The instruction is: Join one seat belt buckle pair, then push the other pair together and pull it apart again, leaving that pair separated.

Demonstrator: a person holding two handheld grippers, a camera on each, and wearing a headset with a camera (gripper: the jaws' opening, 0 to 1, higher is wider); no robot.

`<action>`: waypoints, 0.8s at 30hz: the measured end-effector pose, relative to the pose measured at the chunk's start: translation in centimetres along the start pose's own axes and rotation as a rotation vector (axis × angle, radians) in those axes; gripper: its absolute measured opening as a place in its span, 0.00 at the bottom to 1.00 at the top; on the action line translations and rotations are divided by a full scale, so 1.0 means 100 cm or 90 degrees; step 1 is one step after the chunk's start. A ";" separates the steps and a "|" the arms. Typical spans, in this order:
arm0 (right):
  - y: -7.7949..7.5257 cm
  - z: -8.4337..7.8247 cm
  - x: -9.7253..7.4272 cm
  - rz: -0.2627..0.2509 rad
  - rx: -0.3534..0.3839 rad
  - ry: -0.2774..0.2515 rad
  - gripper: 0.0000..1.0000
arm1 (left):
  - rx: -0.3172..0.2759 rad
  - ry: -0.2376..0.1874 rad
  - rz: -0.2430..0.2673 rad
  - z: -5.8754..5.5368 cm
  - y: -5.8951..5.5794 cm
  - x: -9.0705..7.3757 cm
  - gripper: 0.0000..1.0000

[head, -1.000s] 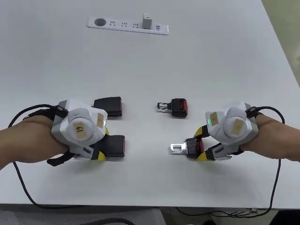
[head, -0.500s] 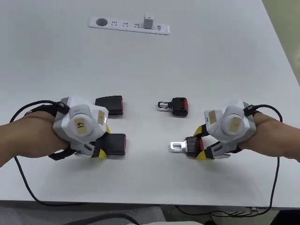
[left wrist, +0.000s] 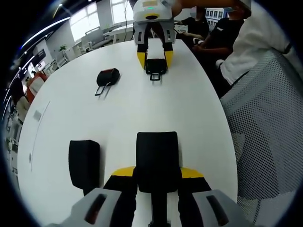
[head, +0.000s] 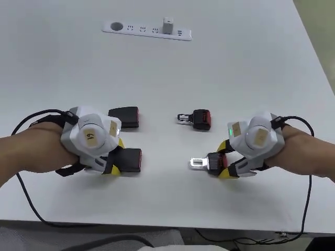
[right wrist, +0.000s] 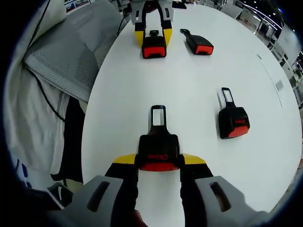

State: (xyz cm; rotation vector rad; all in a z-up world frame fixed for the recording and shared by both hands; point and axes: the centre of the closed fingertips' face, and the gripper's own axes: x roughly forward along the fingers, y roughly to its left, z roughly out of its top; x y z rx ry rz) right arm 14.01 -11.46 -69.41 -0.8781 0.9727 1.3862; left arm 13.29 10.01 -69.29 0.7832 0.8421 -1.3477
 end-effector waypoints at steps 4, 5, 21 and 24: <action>-0.002 0.004 0.000 -0.009 0.004 -0.008 0.33 | -0.002 -0.002 -0.002 0.001 0.000 0.001 0.34; -0.003 0.005 0.000 -0.010 0.006 -0.011 0.33 | -0.001 -0.001 -0.002 0.001 0.000 0.001 0.34; 0.003 0.037 0.013 -0.006 -0.019 -0.036 0.33 | -0.015 -0.003 -0.001 0.002 -0.001 0.001 0.34; 0.004 0.041 0.017 -0.004 -0.023 -0.037 0.33 | -0.015 -0.002 -0.001 0.003 -0.001 0.000 0.34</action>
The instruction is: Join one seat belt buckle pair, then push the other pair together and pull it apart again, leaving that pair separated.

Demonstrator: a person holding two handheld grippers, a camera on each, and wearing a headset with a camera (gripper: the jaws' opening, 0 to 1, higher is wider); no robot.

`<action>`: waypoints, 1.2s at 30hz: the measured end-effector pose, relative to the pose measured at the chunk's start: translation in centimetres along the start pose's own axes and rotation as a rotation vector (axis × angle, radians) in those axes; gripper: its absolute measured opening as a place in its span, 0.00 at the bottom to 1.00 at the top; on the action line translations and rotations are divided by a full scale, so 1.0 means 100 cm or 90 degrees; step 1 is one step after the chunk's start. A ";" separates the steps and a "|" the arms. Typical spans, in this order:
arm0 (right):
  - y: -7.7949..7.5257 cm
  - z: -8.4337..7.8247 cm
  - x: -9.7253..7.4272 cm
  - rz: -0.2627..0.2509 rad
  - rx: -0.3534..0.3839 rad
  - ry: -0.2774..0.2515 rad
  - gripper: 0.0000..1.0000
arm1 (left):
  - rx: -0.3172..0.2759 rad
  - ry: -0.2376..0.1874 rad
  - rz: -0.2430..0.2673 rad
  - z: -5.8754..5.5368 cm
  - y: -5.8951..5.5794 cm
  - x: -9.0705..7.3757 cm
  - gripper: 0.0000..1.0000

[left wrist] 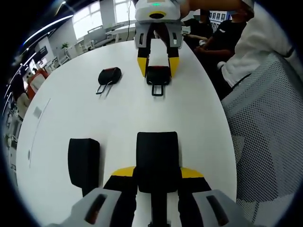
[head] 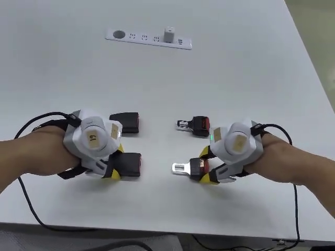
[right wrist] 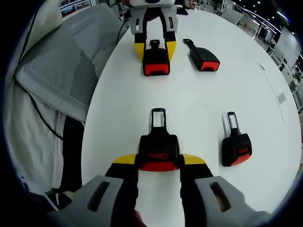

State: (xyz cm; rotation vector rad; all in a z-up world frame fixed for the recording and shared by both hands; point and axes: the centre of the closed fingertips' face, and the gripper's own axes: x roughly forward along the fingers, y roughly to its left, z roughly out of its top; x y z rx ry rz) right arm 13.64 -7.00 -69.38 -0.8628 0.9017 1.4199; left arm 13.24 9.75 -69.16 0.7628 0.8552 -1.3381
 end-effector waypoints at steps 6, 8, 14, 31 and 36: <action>0.001 0.018 0.009 0.002 -0.004 -0.016 0.33 | 0.000 0.002 -0.001 -0.001 0.000 0.000 0.34; 0.002 0.024 0.012 0.003 -0.007 -0.021 0.33 | 0.001 0.002 -0.003 -0.002 0.001 0.001 0.34; 0.001 0.039 0.018 0.000 -0.004 -0.037 0.33 | 0.002 0.007 -0.003 -0.001 0.001 0.002 0.34; 0.003 0.068 0.027 -0.003 -0.008 -0.062 0.33 | -0.002 0.011 0.000 0.000 -0.001 0.001 0.34; 0.001 0.069 0.028 0.000 -0.010 -0.065 0.33 | -0.005 0.009 0.001 0.001 -0.001 0.001 0.34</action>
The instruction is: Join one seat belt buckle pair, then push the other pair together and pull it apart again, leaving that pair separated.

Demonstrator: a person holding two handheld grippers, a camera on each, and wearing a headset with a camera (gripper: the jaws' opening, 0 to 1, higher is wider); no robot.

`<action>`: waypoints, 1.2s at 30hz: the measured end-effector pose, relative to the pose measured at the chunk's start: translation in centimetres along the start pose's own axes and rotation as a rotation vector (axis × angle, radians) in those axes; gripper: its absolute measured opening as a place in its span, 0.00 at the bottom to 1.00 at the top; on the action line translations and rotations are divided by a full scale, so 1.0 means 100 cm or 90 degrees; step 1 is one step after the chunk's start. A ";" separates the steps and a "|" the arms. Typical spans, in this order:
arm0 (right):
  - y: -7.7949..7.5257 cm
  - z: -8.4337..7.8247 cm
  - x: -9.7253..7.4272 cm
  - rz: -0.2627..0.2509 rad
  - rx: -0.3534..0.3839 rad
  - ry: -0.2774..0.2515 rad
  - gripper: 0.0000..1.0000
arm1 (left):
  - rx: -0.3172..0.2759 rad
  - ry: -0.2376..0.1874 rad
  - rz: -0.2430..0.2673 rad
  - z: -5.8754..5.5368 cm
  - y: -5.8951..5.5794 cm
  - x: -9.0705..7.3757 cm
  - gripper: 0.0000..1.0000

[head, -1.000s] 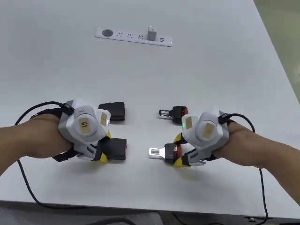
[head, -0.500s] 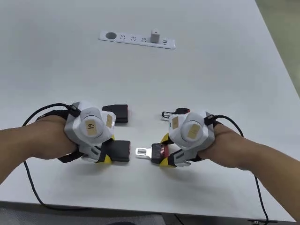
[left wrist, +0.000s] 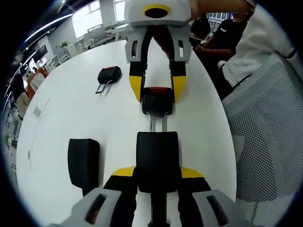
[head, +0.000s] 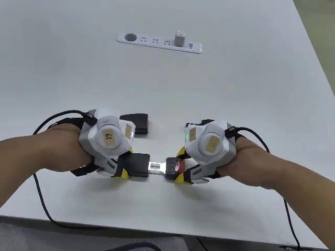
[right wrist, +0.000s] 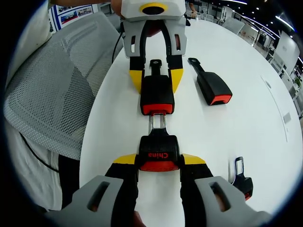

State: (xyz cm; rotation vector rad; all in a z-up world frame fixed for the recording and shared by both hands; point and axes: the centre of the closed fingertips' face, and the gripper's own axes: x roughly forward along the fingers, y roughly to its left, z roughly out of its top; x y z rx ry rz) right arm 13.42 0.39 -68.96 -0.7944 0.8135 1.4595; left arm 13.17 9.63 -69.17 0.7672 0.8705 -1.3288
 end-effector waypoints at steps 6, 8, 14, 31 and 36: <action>0.000 0.003 0.000 -0.001 -0.003 -0.005 0.33 | 0.000 0.002 0.001 0.000 0.000 0.000 0.34; 0.002 0.006 0.002 -0.001 -0.004 -0.007 0.33 | -0.002 0.004 0.001 0.000 0.000 0.000 0.34; -0.001 0.012 0.008 -0.007 -0.004 -0.019 0.33 | -0.001 0.008 0.001 0.001 0.000 0.001 0.34; -0.003 0.015 0.012 -0.009 -0.005 -0.007 0.30 | 0.004 -0.002 -0.003 -0.002 0.000 0.001 0.33; -0.003 0.020 0.014 -0.009 -0.005 -0.015 0.30 | 0.003 0.000 -0.003 -0.003 0.001 0.001 0.33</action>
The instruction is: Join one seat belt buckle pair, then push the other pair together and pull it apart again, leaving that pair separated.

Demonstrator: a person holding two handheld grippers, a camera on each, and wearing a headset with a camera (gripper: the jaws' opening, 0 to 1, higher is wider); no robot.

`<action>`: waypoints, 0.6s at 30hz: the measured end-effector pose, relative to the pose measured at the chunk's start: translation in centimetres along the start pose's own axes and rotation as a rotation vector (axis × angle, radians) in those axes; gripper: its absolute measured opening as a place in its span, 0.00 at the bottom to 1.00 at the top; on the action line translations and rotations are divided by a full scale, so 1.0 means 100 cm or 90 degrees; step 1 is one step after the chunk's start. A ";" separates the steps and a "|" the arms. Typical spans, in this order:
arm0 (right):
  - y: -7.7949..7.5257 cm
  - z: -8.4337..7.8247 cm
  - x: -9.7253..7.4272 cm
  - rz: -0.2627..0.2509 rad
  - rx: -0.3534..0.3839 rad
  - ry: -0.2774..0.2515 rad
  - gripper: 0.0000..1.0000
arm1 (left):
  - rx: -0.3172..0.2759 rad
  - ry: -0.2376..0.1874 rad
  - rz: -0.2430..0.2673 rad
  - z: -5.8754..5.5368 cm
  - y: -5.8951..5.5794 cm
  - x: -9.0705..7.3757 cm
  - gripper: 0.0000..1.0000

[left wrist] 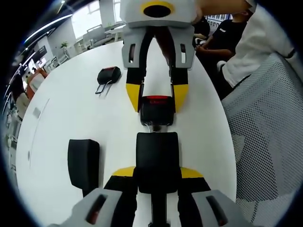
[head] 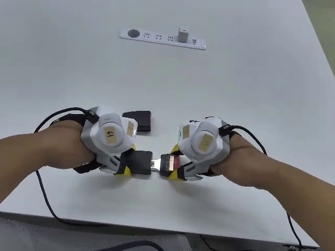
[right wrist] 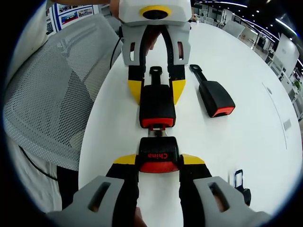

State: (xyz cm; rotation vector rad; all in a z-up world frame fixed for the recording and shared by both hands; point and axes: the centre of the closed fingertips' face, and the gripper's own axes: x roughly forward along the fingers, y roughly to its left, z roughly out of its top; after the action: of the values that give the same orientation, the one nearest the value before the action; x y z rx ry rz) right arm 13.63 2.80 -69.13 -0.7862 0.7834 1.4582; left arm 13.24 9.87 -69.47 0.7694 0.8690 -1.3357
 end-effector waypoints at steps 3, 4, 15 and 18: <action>0.001 0.007 0.002 0.001 0.000 -0.010 0.30 | -0.002 -0.004 0.000 0.001 0.001 0.000 0.33; 0.000 0.008 0.003 0.001 0.001 -0.013 0.30 | -0.002 -0.005 0.000 0.001 0.001 0.000 0.33; 0.003 0.014 0.005 -0.004 0.011 -0.021 0.30 | -0.001 -0.012 0.000 0.002 0.000 0.000 0.33; 0.005 0.012 0.006 -0.006 0.007 -0.018 0.30 | -0.009 -0.016 -0.001 0.002 0.001 0.000 0.33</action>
State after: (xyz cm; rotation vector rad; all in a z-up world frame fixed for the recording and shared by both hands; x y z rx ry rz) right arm 13.11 4.15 -68.96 -0.7586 0.7654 1.4521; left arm 13.37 9.69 -69.31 0.7401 0.8590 -1.3360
